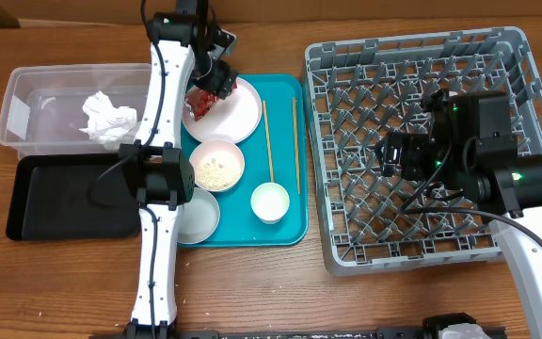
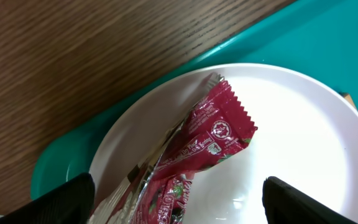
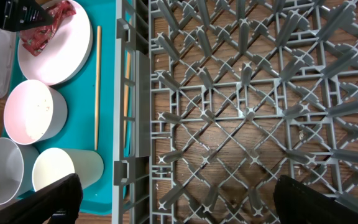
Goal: Sort waste into correct bins and load items into the dishwasher
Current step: 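Return the left gripper to the plate and grasp the red wrapper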
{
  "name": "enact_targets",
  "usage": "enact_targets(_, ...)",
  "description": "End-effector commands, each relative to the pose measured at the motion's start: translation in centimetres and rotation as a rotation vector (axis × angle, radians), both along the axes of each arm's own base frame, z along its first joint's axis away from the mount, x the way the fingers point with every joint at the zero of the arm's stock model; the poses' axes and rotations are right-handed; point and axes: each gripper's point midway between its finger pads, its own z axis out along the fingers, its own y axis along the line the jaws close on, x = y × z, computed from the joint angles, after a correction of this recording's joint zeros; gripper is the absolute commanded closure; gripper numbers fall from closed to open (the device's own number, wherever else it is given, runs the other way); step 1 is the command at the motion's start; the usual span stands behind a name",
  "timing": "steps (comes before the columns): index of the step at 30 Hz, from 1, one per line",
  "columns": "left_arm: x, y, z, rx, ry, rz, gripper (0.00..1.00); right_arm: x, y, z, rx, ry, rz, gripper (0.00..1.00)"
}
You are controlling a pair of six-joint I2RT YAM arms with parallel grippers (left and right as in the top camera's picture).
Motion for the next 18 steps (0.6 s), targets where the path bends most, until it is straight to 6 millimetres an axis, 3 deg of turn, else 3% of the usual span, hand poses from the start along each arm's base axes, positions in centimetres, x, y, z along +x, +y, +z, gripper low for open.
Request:
enact_targets(1, -0.6, -0.7, -1.5, -0.014, 0.038, -0.023, 0.13, 0.5, -0.2, 1.0, -0.007, -0.031, -0.004, 0.00)
enact_targets(11, -2.1, -0.7, -4.0, -0.005, 0.125, -0.023, 0.18, 0.5, -0.2, 1.0, -0.007, -0.031, -0.003, 0.00)
enact_targets(18, -2.1, -0.7, -4.1, -0.005, 0.124, -0.021, 0.25, 0.5, -0.2, 1.0, -0.007, -0.031, -0.004, 0.00)
